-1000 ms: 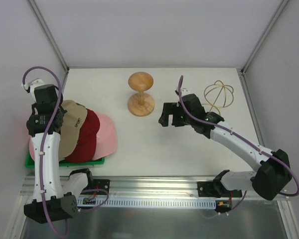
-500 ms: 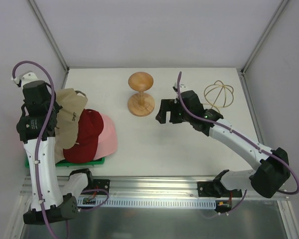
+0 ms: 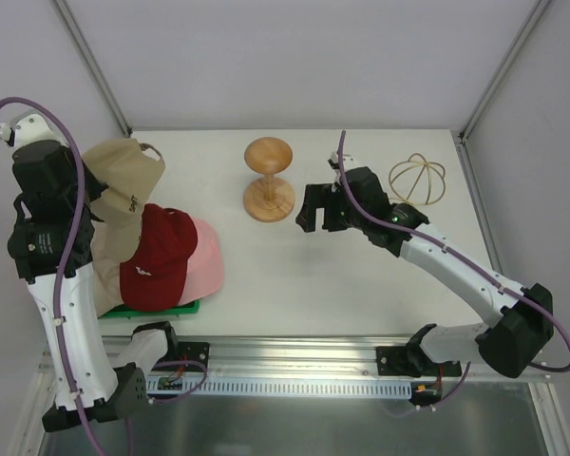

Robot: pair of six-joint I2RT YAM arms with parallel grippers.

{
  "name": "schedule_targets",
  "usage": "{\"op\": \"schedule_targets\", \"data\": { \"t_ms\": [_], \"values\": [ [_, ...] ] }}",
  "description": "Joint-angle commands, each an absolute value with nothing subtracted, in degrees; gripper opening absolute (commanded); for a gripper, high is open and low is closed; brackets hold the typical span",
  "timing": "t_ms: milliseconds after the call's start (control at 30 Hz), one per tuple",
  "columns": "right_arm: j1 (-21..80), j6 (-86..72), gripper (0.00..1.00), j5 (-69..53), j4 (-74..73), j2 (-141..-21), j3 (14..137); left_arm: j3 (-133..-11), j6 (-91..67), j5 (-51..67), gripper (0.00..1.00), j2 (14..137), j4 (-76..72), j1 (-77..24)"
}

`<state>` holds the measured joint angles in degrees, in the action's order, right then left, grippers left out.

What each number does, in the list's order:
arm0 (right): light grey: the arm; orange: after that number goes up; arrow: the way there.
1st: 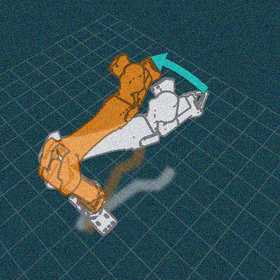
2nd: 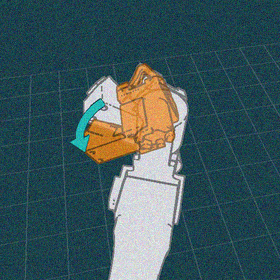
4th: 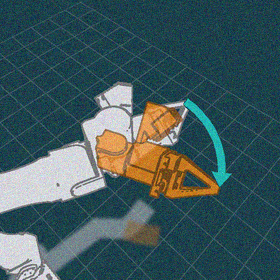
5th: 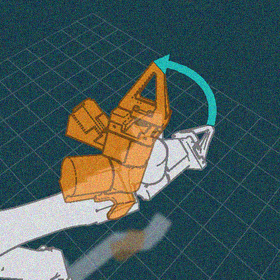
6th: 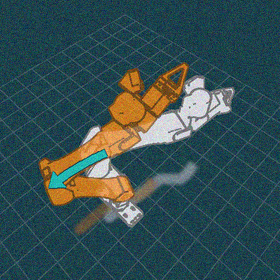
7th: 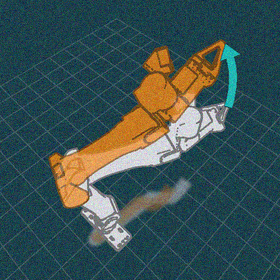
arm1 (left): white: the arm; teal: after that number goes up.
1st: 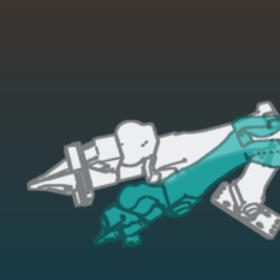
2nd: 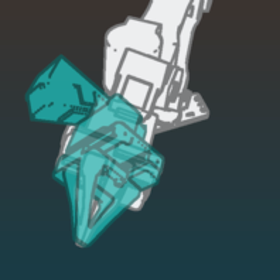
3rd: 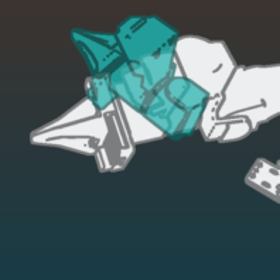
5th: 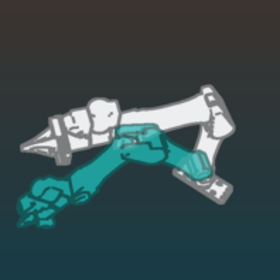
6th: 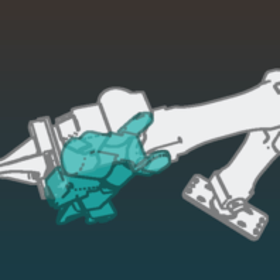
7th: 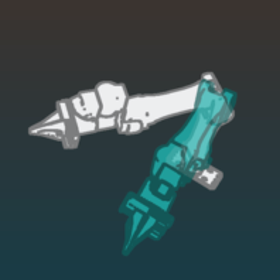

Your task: Stack the hats

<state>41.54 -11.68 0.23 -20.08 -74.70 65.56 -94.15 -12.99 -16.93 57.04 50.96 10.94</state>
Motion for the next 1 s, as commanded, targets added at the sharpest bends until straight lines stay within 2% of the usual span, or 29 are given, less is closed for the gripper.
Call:
{"op": "schedule_targets", "data": {
  "t_ms": [0, 67, 200, 467, 633, 800, 967],
  "values": [
    [41.84, -10.02, 0.99, 3.69, -21.79, -72.43, 68.90, -98.16, -13.79, -13.10, 0.00, 58.18, 49.92, 9.85],
    [41.84, -9.76, 0.99, 5.18, -22.23, -70.68, 69.43, -99.14, -14.41, -13.88, 0.00, 59.15, 50.01, 7.75],
    [41.23, -10.02, 0.99, 6.85, -23.02, -67.51, 70.31, -101.94, -16.51, -21.60, 0.00, 61.52, 50.01, -3.56],
    [39.73, -11.95, 1.00, 4.92, -23.46, -63.20, 72.59, -106.43, -22.41, -26.10, 0.00, 67.14, 49.66, -14.14],
    [37.71, -11.51, 0.99, 10.27, -27.50, -61.44, 77.68, -106.96, -26.19, -33.12, 0.00, 70.57, 47.64, -24.41],
    [27.54, -13.53, 0.99, 10.90, -37.43, -61.79, 88.31, -107.40, -29.44, -36.65, 0.00, 74.87, 43.07, -32.16],
    [13.12, -15.64, 0.99, 2.74, -40.69, -62.66, 96.84, -112.75, -29.45, -39.72, 0.00, 81.81, 38.77, -39.71]
  ]
}}
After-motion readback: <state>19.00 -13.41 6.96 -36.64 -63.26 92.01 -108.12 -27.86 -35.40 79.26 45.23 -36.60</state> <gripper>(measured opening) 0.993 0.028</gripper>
